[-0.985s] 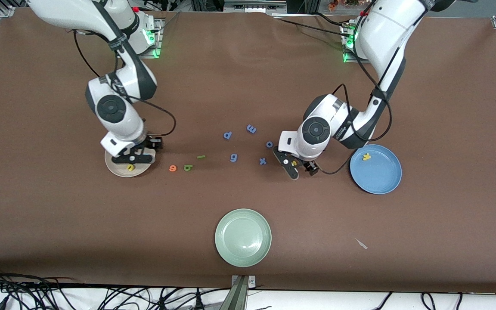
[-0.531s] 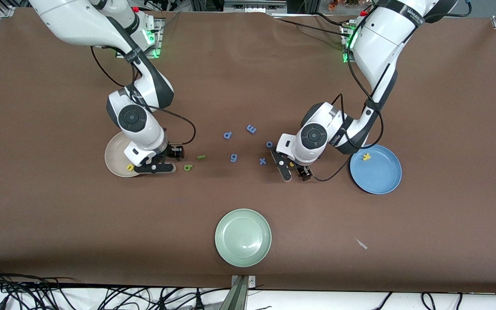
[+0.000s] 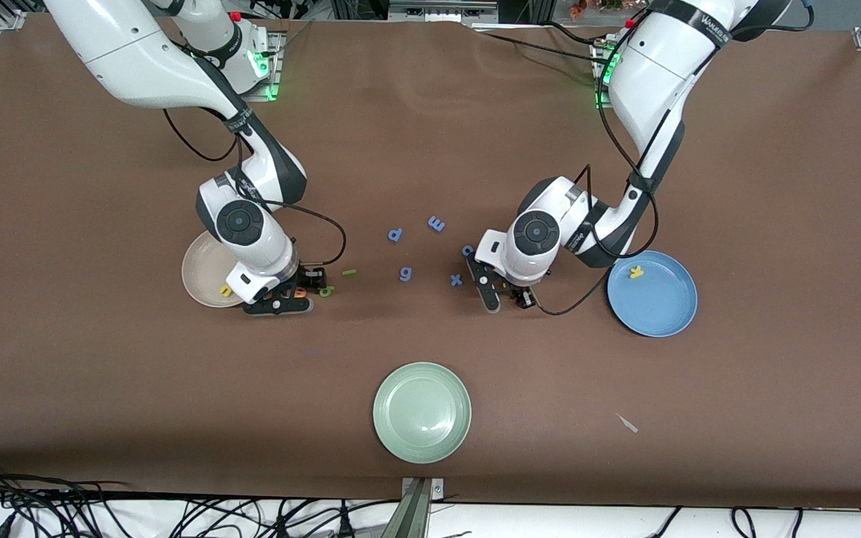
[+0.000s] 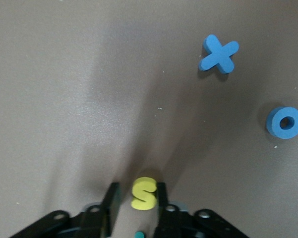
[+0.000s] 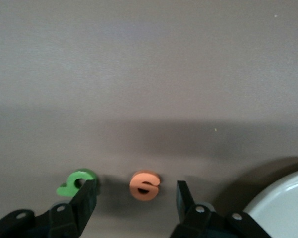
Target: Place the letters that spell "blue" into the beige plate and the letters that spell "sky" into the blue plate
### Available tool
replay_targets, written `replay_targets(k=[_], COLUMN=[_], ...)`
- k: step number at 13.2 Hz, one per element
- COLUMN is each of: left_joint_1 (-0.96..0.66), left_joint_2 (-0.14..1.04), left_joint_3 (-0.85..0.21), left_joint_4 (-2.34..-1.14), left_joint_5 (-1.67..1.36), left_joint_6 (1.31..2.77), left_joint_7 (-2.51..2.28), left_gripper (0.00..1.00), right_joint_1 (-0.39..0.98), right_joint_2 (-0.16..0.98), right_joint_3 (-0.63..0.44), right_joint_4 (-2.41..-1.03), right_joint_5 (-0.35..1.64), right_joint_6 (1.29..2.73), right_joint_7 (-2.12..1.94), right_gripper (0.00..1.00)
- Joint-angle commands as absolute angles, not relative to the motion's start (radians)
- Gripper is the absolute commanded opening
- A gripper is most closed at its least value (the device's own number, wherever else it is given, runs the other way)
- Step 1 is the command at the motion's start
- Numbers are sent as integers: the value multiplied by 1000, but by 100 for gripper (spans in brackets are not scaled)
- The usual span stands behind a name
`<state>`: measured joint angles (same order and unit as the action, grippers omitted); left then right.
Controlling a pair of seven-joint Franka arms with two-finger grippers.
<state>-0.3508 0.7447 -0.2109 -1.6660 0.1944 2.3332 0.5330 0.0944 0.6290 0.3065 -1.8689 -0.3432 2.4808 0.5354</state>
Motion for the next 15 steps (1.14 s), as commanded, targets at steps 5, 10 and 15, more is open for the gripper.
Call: replay_targets(k=[5, 10, 15], left_joint_1=[-330, -169, -71], left_joint_2=[634, 541, 571], left_joint_3=[-212, -206, -204], left_joint_4=[-1646, -1654, -1716], left_joint_5=[204, 218, 308], left_joint_6=[2167, 1910, 1952], left_joint_7=[529, 590, 655], left_gripper=[6, 7, 9], right_joint_1=[97, 97, 97], right_joint_2=[653, 661, 612], right_joint_3=[290, 290, 290], right_joint_4=[-1859, -1873, -1873], right_joint_5=[-376, -374, -367], right_joint_6=[2520, 2533, 2467], right_joint_7=[534, 541, 528], right_gripper=[54, 41, 20])
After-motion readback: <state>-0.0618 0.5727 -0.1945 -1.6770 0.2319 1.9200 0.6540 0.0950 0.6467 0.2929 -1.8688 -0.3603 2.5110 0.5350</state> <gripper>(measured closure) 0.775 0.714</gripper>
